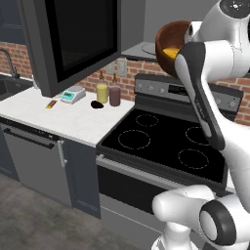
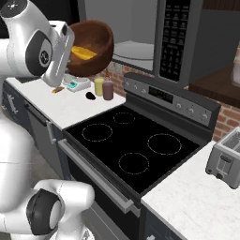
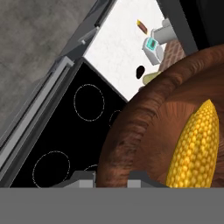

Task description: Pick the corn from the sink and place it in the bowl. Then pick the bowl and place it in the microwave. Then close the microwave door and press the start button.

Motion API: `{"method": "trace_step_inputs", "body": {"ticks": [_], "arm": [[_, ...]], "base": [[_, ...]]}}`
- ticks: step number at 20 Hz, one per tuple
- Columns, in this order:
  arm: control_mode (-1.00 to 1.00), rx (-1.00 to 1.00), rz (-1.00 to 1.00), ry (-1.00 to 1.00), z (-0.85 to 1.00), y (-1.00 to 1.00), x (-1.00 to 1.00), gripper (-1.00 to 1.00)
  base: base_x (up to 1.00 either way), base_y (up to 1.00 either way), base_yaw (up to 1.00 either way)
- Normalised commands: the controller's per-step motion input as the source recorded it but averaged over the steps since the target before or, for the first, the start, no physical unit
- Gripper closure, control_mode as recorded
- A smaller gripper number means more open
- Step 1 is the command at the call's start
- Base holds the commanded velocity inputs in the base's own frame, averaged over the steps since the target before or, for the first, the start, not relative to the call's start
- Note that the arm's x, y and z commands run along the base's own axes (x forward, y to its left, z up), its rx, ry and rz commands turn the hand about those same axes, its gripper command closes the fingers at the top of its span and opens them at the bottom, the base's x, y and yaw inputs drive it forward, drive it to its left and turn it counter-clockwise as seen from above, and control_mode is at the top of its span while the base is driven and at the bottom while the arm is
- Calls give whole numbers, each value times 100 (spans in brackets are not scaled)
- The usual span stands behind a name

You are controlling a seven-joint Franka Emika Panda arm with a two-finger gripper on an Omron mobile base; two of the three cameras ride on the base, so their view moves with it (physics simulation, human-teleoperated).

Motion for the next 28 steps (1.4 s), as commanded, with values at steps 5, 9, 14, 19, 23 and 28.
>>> {"method": "trace_step_inputs", "body": {"ticks": [5, 9, 14, 19, 23, 28], "arm": [[-100, 0, 0, -1, 6, -14, 55, 100], [-100, 0, 0, -5, 6, -10, 50, 100], [-100, 0, 0, -6, 3, -14, 57, 100], [-100, 1, 0, -5, 4, -25, 39, 100], [-100, 2, 0, 0, 6, -32, 30, 100], [-100, 0, 0, 1, 0, -17, 52, 100]], "base": [[0, 0, 0], [0, 0, 0], [0, 0, 0], [0, 0, 0], [0, 0, 0], [0, 0, 0]]}}
